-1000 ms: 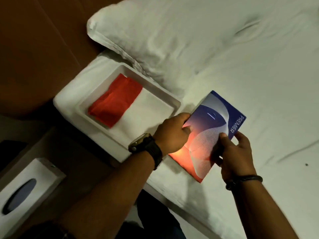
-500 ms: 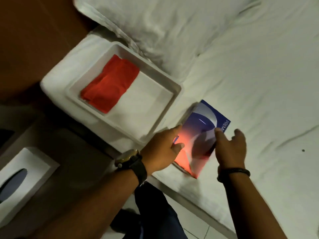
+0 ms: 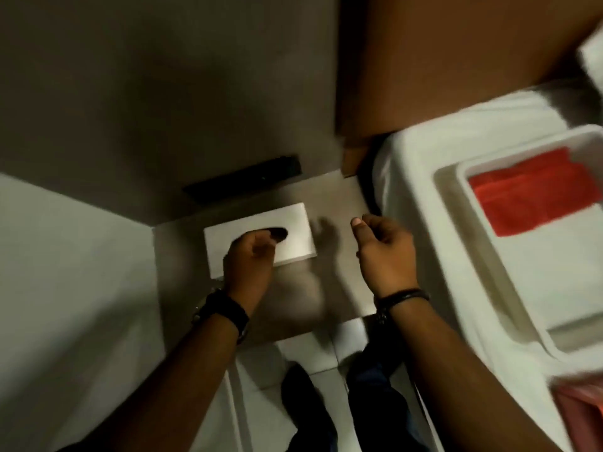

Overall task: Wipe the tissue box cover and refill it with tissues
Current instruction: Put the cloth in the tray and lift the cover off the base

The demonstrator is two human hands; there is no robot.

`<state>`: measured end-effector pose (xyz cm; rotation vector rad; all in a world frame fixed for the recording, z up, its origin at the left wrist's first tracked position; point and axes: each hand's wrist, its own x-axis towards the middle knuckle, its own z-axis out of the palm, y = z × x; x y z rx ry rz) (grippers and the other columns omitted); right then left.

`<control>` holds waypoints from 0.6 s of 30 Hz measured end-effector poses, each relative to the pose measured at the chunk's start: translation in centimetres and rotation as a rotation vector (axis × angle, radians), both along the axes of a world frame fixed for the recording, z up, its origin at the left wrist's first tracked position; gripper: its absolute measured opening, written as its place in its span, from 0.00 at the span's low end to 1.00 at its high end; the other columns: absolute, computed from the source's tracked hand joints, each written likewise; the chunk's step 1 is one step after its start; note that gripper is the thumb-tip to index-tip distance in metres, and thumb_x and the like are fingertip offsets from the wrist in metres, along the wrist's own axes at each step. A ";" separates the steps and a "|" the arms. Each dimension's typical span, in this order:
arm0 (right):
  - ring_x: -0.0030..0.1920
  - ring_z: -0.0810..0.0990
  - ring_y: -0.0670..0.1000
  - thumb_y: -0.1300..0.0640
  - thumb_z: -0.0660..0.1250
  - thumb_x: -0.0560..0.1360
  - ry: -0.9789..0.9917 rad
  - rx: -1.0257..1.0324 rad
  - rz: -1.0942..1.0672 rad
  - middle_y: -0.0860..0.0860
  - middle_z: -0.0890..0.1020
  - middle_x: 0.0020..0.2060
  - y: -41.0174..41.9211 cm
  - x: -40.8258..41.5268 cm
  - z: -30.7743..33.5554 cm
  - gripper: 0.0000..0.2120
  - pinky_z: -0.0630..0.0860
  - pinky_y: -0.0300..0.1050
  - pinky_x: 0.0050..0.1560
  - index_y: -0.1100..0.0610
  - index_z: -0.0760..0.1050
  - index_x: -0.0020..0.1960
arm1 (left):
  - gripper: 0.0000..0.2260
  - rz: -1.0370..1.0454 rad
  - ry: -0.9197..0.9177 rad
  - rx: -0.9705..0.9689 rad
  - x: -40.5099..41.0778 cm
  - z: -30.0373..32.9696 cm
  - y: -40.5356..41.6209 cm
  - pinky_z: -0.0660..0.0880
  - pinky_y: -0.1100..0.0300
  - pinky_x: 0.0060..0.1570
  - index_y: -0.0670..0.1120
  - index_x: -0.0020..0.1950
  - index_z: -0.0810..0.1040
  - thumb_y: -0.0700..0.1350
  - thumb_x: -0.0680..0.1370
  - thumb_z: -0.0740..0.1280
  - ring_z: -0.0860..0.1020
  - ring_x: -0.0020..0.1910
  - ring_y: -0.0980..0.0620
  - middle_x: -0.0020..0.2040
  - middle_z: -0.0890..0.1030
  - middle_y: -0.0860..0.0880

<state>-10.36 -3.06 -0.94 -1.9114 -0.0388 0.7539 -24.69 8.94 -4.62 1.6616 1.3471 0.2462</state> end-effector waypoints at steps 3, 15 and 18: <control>0.56 0.80 0.56 0.50 0.69 0.75 0.006 -0.104 0.133 0.56 0.83 0.54 4.0 -1.1 -5.5 0.18 0.75 0.54 0.61 0.61 0.78 0.60 | 0.13 0.223 0.154 -0.042 -5.0 -4.0 4.9 0.71 0.57 0.54 0.43 0.62 0.76 0.44 0.80 0.63 0.75 0.61 0.43 0.61 0.78 0.44; 0.40 0.76 0.57 0.41 0.62 0.77 0.054 -0.242 0.244 0.52 0.76 0.31 10.8 -0.9 -20.4 0.22 0.72 0.51 0.48 0.56 0.72 0.32 | 0.12 0.512 0.099 -0.297 -10.0 -15.7 11.6 0.75 0.59 0.37 0.51 0.41 0.77 0.58 0.77 0.64 0.78 0.40 0.53 0.42 0.81 0.51; 0.40 0.75 0.54 0.41 0.61 0.77 0.030 -0.242 0.274 0.52 0.76 0.34 11.6 -1.1 -21.7 0.21 0.71 0.46 0.45 0.59 0.75 0.39 | 0.11 0.551 0.044 -0.313 -10.0 -16.3 12.3 0.70 0.64 0.29 0.53 0.39 0.77 0.58 0.76 0.66 0.78 0.35 0.59 0.37 0.80 0.56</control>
